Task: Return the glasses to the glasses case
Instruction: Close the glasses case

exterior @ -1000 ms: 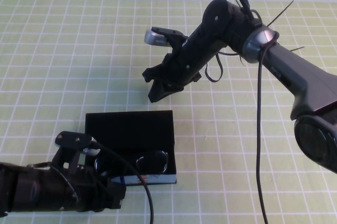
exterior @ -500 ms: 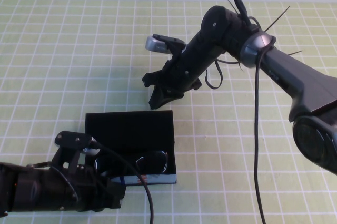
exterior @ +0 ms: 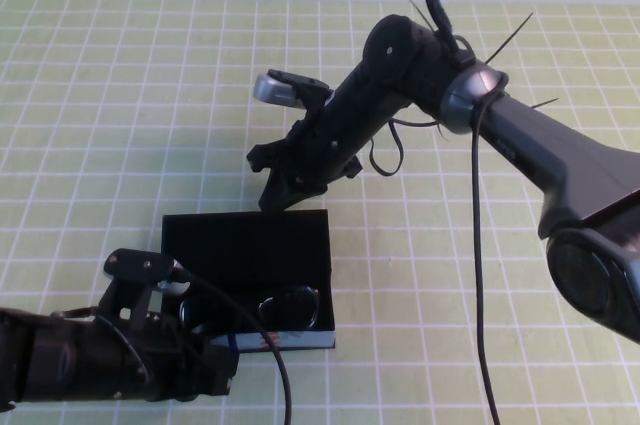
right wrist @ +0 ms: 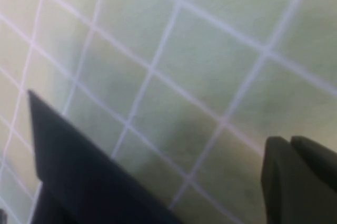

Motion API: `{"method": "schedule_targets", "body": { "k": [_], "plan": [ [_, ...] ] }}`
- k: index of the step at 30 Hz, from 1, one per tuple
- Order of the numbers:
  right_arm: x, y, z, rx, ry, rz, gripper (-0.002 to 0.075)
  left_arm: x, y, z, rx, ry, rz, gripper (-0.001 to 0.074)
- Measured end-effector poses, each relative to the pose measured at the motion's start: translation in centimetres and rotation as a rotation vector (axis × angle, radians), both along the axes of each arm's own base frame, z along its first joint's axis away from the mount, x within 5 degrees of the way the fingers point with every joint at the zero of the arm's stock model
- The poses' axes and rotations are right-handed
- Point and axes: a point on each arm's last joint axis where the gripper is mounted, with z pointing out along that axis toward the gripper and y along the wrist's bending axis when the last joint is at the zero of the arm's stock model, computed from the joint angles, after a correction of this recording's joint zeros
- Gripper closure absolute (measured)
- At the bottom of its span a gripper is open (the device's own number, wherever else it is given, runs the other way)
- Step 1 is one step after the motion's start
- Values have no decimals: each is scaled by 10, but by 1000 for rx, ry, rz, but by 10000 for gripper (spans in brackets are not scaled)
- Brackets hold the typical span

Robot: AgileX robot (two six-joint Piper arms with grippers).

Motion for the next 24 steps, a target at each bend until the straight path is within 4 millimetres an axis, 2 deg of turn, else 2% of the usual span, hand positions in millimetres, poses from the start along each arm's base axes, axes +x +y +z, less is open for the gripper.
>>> {"method": "schedule_targets", "body": {
  "k": [5, 11, 19, 24],
  "plan": [
    [-8, 12, 0, 0, 0, 27, 737, 0, 0, 0, 0, 0, 0, 738],
    [-13, 15, 6, 1, -8, 37, 737, 0, 0, 0, 0, 0, 0, 738],
    [-32, 3, 15, -35, 12, 67, 737, 0, 0, 0, 0, 0, 0, 738],
    [-36, 0, 22, -42, -4, 76, 737, 0, 0, 0, 2, 0, 1, 738]
  ]
}}
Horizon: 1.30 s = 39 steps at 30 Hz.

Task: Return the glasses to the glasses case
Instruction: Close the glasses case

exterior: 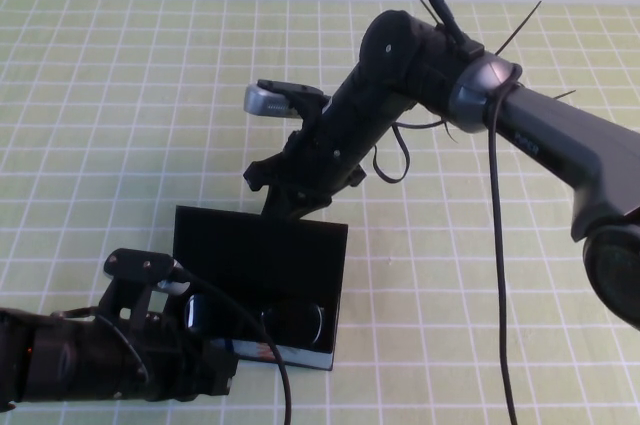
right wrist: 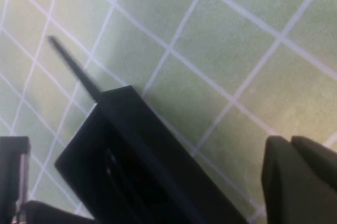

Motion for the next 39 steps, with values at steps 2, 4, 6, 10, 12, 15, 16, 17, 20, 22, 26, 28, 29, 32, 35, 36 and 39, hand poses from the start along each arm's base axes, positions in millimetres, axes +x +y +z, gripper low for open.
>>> {"method": "schedule_targets", "body": {
  "k": [2, 4, 6, 10, 12, 15, 16, 17, 20, 22, 26, 28, 29, 32, 35, 36, 39],
  "plan": [
    [-3, 2, 5, -1, -13, 9, 737, 0, 0, 0, 0, 0, 0, 738],
    [-9, 3, 9, -3, -15, 18, 737, 0, 0, 0, 0, 0, 0, 738],
    [-16, 5, 10, -11, -8, 33, 737, 0, 0, 0, 0, 0, 0, 738],
    [-36, 11, 7, -34, 10, 82, 737, 0, 0, 0, 2, 0, 1, 738],
    [-43, 11, 10, -40, 14, 93, 737, 0, 1, 0, 8, -1, 4, 738],
    [-53, 10, 18, -43, 10, 107, 737, 1, 1, 0, 13, -5, 8, 738],
    [-57, 9, 21, -45, 8, 113, 737, 1, 1, 0, 13, -5, 17, 738],
    [-61, 8, 22, -51, 8, 118, 737, 1, 2, 1, 18, -7, 22, 738],
    [-70, 6, 24, -69, 9, 130, 737, 0, 6, 9, 41, -16, 55, 738],
    [-74, 3, 19, -87, 23, 136, 737, -4, 9, 18, 50, -23, 70, 738],
    [-81, 1, 6, -127, 57, 149, 737, -15, 15, 42, 63, -61, 69, 738],
    [-84, 0, 0, -144, 71, 155, 737, -23, 18, 57, 56, -96, 66, 738],
    [-85, 0, -2, -149, 79, 155, 737, -27, 19, 63, 49, -113, 63, 738],
    [-86, -2, -6, -158, 86, 154, 737, -41, 24, 87, 9, -205, 56, 738],
    [-87, -2, -6, -158, 85, 155, 737, -55, 29, 110, -39, -316, 58, 738],
    [-87, -2, -6, -157, 84, 157, 737, -61, 31, 117, -53, -362, 62, 738],
    [-87, -2, -3, -151, 72, 168, 737, -75, 40, 137, -83, -510, 90, 738]
  ]
}}
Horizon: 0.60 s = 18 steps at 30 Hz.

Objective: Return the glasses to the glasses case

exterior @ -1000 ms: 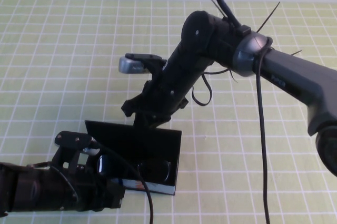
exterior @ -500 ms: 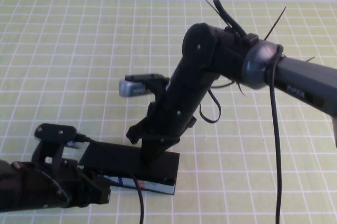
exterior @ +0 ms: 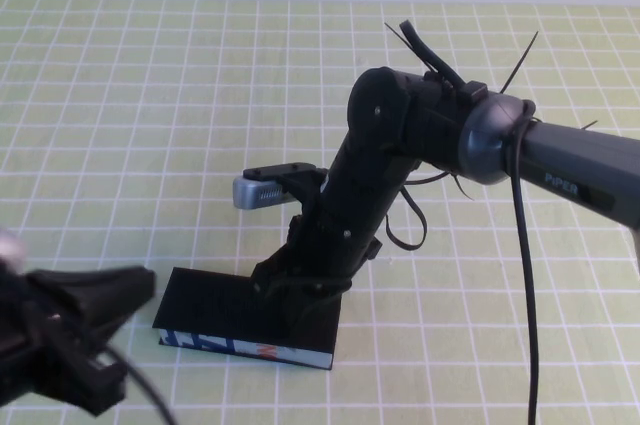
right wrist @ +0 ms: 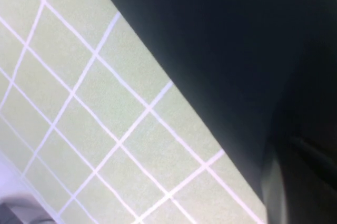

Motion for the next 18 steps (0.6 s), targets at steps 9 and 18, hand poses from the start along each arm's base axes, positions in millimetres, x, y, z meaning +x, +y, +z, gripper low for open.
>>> {"method": "schedule_targets", "body": {
  "k": [9, 18],
  "plan": [
    [-17, -21, 77, 53, -184, -2, 737, -44, 40, 19, -110, -429, 255, 738],
    [-82, -85, 139, 125, -386, -202, 737, -74, 69, -11, -217, -659, 448, 738]
  ]
}}
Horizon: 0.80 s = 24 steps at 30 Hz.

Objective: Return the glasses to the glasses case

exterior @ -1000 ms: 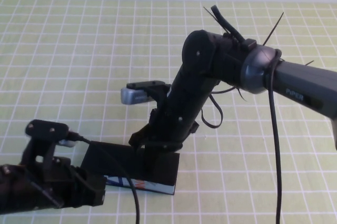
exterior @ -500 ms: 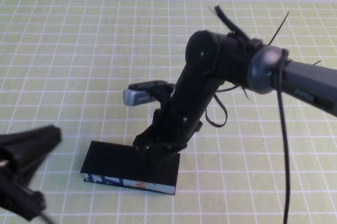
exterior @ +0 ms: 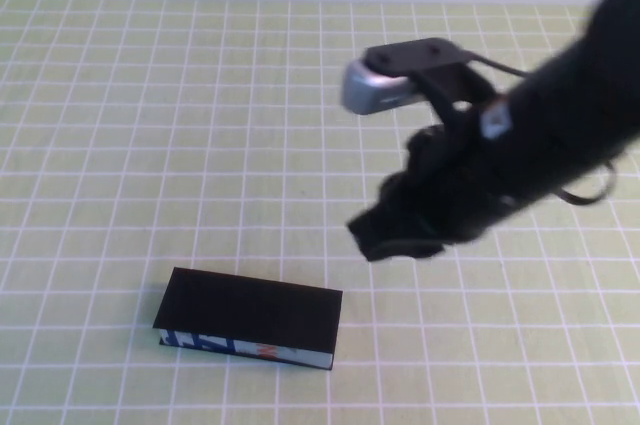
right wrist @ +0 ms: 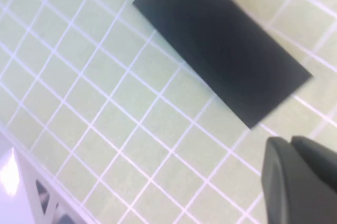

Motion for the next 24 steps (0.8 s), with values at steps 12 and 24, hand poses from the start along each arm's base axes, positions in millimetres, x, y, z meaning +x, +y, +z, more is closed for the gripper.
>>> {"method": "schedule_targets", "body": {
  "k": [12, 24],
  "plan": [
    [-97, -87, -8, 122, -205, -113, 737, 4, -10, -50, 65, 152, -90, 738],
    [-144, -136, -50, 346, -470, -240, 737, 2, -15, -57, 129, 182, -144, 738]
  ]
}}
